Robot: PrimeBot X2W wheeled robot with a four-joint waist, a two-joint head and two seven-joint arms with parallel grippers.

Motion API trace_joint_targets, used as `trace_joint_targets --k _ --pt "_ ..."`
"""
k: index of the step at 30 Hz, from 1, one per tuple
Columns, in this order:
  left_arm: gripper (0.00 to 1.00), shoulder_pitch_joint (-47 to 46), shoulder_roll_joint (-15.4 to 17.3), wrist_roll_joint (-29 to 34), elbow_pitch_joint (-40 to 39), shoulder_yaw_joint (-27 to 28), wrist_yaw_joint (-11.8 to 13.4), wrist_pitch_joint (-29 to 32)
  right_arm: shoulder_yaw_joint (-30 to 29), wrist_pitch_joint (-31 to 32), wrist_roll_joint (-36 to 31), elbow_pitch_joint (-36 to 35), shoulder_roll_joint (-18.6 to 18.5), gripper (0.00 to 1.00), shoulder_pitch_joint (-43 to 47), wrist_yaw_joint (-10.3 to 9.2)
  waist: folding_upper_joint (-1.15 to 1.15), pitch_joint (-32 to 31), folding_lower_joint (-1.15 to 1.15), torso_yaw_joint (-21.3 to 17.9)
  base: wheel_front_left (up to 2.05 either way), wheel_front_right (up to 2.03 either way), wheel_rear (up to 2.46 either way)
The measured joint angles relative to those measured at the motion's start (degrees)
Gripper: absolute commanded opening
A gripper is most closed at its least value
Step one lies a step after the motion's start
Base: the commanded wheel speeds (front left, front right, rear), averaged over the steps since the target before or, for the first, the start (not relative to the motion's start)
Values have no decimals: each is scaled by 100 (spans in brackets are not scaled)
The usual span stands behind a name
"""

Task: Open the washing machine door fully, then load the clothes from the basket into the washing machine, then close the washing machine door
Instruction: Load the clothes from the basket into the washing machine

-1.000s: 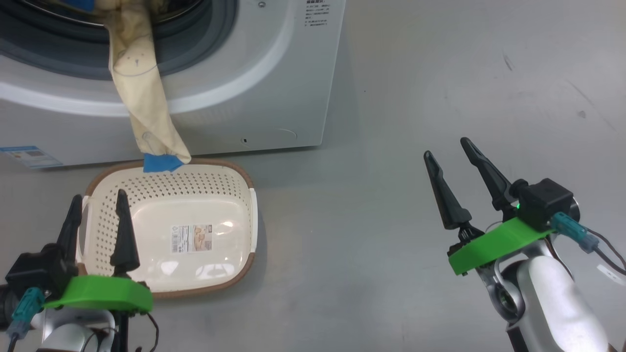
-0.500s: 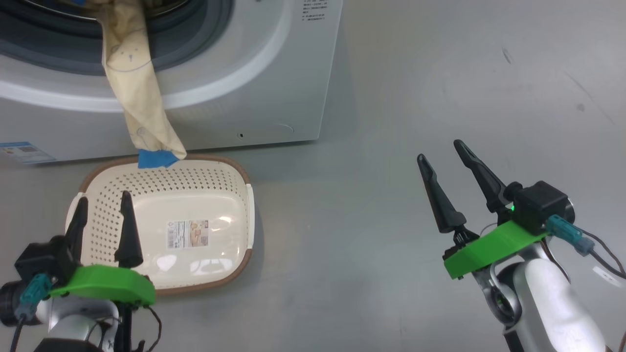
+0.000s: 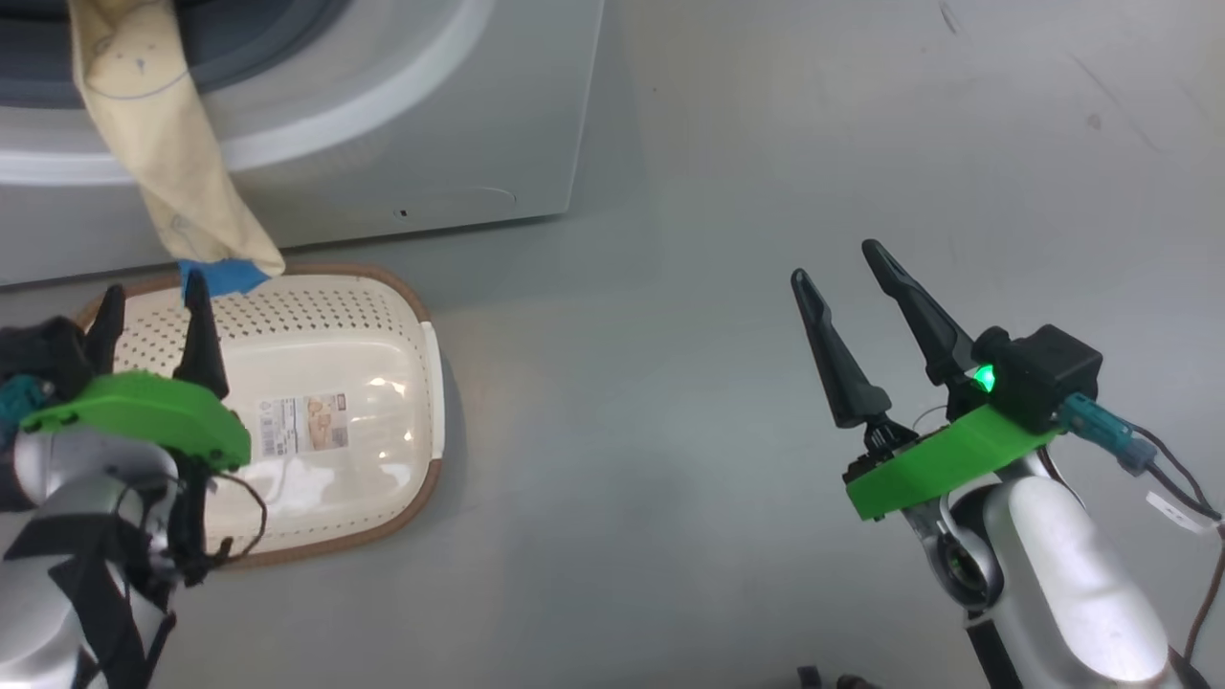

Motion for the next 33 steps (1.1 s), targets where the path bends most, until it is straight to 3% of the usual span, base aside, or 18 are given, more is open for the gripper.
trace_joint_targets --k 3,13,24,26,27,33 --pt "100 -558 10 -115 635 29 -299 88 112 -79 142 76 0 100 -119 0 0 229 0 -175 0 0 0" --pt "100 -1669 187 -397 2048 230 -799 372 330 -119 375 140 -1 100 -319 0 0 641 0 -578 0 0 0" --pt "98 -2482 242 -554 3228 322 -1128 568 466 -144 516 18 0 100 -427 0 0 889 0 -916 0 0 0" --pt "21 -2598 243 -554 3365 296 -1162 624 477 -144 516 8 0 100 -427 0 0 901 -1 -943 0 0 0" --pt "0 -2652 242 -554 3420 279 -1182 634 477 -144 516 1 0 100 -427 0 0 905 -1 -951 0 0 0" --pt "0 -2930 209 -538 3659 105 -1256 960 423 -144 516 -9 0 100 -426 0 0 891 -1 -896 0 0 0"
